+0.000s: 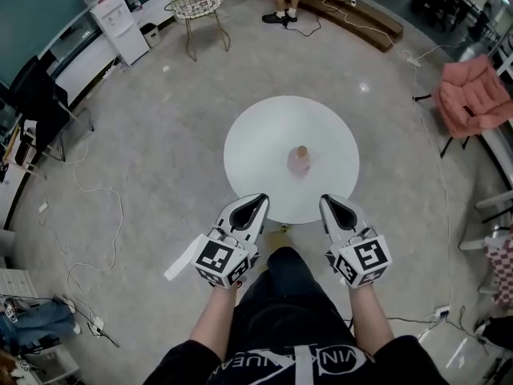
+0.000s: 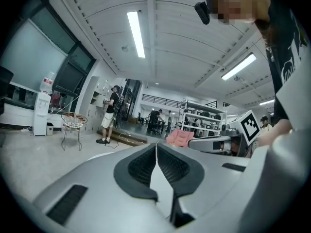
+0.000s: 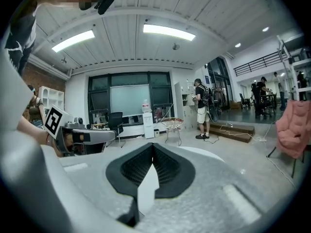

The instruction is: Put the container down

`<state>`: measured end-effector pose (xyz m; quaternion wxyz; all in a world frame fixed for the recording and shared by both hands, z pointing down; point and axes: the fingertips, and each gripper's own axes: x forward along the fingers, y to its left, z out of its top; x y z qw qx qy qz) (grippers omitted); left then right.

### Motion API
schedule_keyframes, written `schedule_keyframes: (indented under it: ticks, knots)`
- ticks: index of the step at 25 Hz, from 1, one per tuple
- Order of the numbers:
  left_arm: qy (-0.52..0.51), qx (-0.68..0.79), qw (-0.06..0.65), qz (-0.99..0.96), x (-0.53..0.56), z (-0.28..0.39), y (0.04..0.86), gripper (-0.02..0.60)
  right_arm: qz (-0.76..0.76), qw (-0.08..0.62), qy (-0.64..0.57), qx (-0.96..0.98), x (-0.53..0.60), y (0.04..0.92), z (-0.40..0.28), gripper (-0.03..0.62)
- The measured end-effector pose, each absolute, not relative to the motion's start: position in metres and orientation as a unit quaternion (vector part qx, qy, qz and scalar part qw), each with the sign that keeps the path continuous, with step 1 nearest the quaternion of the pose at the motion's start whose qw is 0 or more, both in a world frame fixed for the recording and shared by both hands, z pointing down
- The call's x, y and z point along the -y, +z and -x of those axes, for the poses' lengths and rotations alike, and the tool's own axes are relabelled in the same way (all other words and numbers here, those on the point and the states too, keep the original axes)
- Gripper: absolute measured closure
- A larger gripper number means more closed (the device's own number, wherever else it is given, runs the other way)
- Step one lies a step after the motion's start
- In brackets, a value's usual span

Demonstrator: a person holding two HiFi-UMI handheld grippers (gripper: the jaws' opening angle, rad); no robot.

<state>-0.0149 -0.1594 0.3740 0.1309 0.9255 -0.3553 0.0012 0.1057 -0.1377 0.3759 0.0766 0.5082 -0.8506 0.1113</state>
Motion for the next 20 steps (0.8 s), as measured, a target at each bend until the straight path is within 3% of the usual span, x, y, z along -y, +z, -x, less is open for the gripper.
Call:
schedule_keyframes:
  ticks: [20]
  knots:
    - [0.001, 0.334, 0.124, -0.934, 0.142, 0.006, 0.368, 0.566, -0.522, 0.074, 0.105, 0.843, 0.113, 0.368, -0.110, 0.588]
